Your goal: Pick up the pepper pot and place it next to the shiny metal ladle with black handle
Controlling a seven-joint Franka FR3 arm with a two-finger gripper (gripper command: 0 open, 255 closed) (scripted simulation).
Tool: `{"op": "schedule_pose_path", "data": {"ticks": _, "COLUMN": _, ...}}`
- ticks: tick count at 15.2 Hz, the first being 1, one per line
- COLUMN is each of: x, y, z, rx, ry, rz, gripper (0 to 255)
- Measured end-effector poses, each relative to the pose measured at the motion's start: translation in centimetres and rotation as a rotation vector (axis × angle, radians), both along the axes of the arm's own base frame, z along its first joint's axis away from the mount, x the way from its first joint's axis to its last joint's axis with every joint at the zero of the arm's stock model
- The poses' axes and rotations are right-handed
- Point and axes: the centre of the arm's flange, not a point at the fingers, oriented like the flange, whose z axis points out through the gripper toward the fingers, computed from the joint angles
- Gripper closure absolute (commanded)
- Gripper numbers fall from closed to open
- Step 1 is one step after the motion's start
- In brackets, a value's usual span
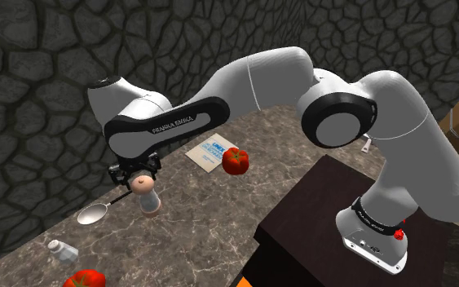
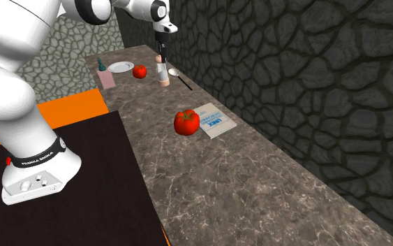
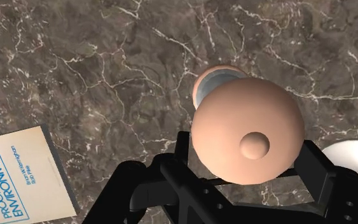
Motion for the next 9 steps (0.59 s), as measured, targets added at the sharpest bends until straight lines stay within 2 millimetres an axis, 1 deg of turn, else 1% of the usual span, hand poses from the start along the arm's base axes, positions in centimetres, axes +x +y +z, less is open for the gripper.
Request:
{"op": "schedule_pose_path", "data": {"ticks": 6, "x": -0.1, "y": 0.1, "z": -3.4, "rx": 0.000, "ry": 0.000, "rz": 0.000, "gripper": 255}}
{"op": "schedule_pose_path", "data": {"ticks": 9, "x": -0.1, "y": 0.1, "z": -4.1, "rx": 0.000, "ry": 0.000, "rz": 0.000, "gripper": 255}}
